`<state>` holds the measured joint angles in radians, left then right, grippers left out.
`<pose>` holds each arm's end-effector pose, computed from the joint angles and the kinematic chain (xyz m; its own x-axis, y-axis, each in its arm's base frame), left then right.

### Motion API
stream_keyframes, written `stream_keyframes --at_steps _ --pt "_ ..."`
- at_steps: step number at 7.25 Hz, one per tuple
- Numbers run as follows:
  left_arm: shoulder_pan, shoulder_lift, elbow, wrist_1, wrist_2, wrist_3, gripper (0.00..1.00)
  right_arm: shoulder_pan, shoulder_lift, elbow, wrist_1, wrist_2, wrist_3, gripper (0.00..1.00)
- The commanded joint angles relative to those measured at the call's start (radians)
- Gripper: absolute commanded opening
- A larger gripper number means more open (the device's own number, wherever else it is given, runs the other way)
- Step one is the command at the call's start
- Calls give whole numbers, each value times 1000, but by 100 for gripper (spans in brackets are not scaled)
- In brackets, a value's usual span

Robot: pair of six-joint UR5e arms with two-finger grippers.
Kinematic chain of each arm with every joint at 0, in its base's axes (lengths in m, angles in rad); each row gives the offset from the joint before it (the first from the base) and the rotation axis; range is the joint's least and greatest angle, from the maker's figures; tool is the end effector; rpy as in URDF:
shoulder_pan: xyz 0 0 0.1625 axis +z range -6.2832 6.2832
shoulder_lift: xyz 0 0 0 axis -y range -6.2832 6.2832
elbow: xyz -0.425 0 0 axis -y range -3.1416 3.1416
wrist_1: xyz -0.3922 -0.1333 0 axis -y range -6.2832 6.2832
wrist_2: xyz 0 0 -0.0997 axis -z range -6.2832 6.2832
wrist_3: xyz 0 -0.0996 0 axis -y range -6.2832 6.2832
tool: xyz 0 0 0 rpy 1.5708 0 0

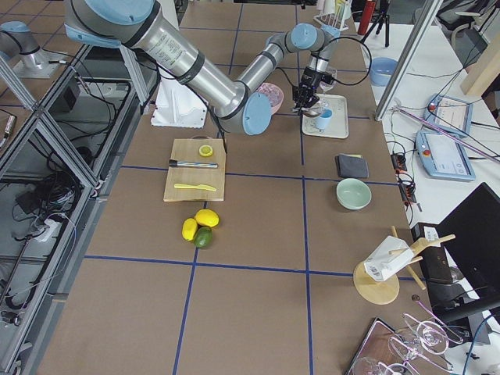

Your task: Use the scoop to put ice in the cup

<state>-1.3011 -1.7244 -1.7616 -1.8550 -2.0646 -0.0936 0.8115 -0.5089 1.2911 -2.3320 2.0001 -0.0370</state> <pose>0.0679 -0.5689 0.4624 0.7912 0.4282 -0.4367 -0.1422 0.8232 0.5496 -0.4503 -0.6079 0.1816 0.6276 -0.6587 0.4151 0.7120 0.7013 0.0364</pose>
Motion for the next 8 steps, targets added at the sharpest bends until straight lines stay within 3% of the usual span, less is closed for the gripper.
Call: stream_keyframes --at_steps 1,8 --pt "2 -1 2 -1 0 2 100 0 26 -4 -59 0 -4 0" --pt "2 -3 -7 -1 0 2 100 -3 35 -13 -81 -12 -6 0"
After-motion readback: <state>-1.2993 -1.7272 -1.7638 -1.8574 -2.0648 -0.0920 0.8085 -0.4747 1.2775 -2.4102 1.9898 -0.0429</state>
